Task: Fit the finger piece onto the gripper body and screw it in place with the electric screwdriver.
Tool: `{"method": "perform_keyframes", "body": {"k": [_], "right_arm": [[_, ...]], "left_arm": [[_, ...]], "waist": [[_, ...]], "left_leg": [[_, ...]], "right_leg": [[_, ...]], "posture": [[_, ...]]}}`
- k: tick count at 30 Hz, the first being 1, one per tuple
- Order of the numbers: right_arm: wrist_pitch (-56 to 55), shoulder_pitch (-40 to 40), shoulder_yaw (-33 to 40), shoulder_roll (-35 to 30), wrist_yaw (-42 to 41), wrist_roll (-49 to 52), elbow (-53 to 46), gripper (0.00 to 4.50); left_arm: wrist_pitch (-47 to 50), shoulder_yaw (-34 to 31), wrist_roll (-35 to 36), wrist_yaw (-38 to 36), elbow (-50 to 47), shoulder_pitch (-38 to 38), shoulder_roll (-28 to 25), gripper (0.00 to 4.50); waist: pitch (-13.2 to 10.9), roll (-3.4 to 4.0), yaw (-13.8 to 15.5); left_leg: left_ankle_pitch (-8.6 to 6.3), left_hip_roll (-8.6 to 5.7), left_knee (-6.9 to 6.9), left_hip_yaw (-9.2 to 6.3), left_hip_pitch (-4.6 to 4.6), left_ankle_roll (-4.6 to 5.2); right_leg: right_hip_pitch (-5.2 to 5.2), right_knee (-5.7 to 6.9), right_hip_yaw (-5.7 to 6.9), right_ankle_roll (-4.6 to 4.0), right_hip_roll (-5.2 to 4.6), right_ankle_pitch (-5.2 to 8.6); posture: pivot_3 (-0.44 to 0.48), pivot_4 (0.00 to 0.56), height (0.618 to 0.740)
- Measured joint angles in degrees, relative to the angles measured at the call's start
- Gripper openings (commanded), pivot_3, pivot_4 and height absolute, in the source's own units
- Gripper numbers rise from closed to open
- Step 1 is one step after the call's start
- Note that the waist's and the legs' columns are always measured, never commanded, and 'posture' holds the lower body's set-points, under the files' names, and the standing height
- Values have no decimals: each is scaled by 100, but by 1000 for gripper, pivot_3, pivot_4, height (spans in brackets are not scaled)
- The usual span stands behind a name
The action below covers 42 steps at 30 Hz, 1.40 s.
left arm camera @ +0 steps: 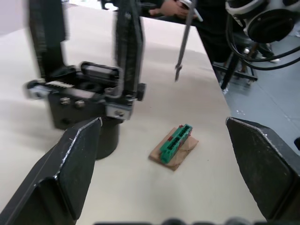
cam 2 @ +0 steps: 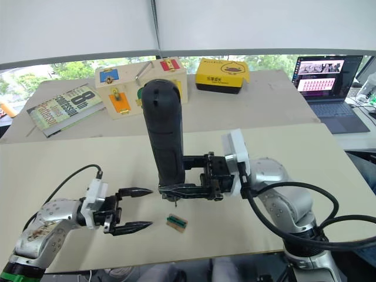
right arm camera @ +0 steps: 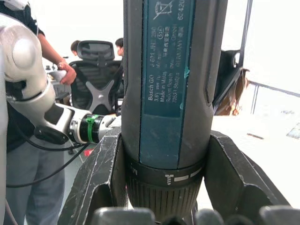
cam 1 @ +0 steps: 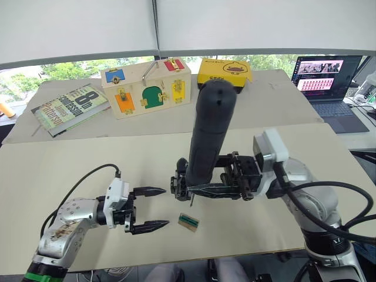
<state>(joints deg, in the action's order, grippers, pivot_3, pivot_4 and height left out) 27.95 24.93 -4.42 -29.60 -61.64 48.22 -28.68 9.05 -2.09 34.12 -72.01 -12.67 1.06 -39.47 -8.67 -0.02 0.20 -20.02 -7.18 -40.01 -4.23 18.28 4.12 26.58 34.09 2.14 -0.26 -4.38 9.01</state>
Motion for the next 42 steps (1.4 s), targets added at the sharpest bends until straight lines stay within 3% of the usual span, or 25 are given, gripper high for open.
{"method": "perform_keyframes", "body": {"k": [9,12,17,26,36,39,42], "right_arm": [[267,133,426,-386,225,526,-330,1902],[270,133,506,-458,301,624,-345,1902],[271,131,514,-502,367,658,-351,1902],[271,126,516,-586,441,659,-352,1902],[270,99,518,-659,465,656,-354,1902],[270,45,521,-694,492,657,-374,1902],[270,-38,554,-738,510,661,-470,1902]], "left_arm": [[-538,-358,-217,-147,1019,-247,77,4487],[-863,-250,-533,-234,1358,-367,141,4487],[-1177,284,-1010,-81,1684,-572,738,4487],[-1241,933,-1894,1088,1820,-974,1695,4487],[-890,1191,-2170,1665,1803,-1247,1914,4487],[-891,1233,-2265,1698,1800,-1276,1877,3707],[-889,1240,-2273,1689,1814,-1294,1843,2402]], "waist": [[0,0,32],[0,0,32],[-1,-3,47],[-1,-3,69],[-1,-3,140],[-1,-3,145],[-1,-3,143]], "left_leg": [[-4,0,-6,0,-1,-7],[-2,-1,-6,0,-1,-4],[-1,-1,-18,0,0,-2],[2,2,-32,-10,3,4],[3,2,-43,-14,2,6],[3,2,-43,-14,2,6],[3,4,-43,-14,1,6]], "right_leg": [[-5,-1,5,-2,-3,-1],[-8,-2,4,-3,-4,-2],[-14,-3,6,-2,-7,-2],[-22,-1,-5,-6,-11,-5],[-29,1,-7,-4,-11,-6],[-28,2,-7,-4,-10,-6],[-29,3,-7,-4,-9,-6]], "posture": [[0,150,740],[0,150,740],[0,150,740],[0,150,740],[0,150,740],[0,150,740],[0,150,740]]}}
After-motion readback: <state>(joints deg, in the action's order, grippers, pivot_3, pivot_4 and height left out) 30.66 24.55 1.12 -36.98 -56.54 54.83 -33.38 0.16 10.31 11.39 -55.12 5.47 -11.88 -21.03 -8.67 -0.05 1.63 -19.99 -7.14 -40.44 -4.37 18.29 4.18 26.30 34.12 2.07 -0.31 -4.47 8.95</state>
